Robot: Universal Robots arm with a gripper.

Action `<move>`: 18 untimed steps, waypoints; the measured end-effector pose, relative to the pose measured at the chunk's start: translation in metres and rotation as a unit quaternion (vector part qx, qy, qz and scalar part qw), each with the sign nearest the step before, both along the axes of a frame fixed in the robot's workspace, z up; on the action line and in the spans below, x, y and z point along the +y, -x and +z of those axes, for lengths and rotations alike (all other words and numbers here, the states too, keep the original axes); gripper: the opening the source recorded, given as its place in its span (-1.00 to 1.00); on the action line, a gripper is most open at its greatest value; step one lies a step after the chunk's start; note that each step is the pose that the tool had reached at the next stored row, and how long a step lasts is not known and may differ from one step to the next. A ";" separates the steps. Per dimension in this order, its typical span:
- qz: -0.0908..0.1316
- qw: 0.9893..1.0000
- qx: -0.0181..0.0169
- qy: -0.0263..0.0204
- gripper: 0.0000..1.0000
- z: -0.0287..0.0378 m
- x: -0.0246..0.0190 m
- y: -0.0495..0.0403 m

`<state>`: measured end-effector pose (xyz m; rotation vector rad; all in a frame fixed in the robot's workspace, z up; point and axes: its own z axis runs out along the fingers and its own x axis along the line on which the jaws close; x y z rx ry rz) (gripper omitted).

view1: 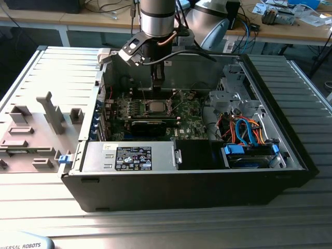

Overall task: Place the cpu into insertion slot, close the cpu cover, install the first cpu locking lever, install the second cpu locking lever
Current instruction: 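Place the cpu into insertion slot, then close the cpu cover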

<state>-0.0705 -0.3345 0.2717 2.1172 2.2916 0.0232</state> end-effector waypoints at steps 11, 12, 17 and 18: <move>0.000 1.000 0.000 0.000 -0.79 0.0091 0.0000 0.0000; 0.000 1.000 0.000 0.000 -0.79 0.0092 0.0000 0.0000; 0.000 1.000 0.000 0.000 -0.79 0.0092 0.0000 0.0000; 0.000 1.000 0.000 0.000 -0.79 0.0092 0.0000 -0.0003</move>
